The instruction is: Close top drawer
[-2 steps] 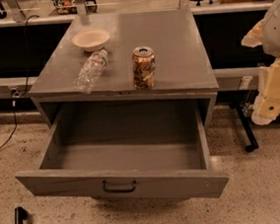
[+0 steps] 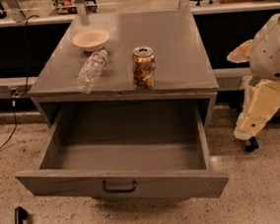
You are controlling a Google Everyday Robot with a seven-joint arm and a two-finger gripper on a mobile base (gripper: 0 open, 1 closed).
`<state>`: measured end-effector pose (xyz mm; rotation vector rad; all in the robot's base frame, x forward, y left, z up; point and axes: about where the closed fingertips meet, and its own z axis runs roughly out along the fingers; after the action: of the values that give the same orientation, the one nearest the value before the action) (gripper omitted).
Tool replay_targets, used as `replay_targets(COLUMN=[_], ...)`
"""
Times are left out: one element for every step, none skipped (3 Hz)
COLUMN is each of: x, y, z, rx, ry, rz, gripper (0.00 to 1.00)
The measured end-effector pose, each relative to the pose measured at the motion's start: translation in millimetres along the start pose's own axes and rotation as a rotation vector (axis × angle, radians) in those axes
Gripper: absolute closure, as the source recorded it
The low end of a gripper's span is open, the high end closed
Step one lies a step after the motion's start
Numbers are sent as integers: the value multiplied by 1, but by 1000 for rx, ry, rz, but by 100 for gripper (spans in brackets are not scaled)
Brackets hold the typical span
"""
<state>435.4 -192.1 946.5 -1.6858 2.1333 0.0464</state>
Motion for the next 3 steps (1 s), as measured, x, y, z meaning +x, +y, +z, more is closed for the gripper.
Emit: replay_targets(x=[-13, -11, -8], y=[-3, -2, 15], z=[-2, -3, 26], rx=[16, 13, -42], ry=[-45, -38, -102], rz=[13, 11, 19], gripper=[0, 0, 0])
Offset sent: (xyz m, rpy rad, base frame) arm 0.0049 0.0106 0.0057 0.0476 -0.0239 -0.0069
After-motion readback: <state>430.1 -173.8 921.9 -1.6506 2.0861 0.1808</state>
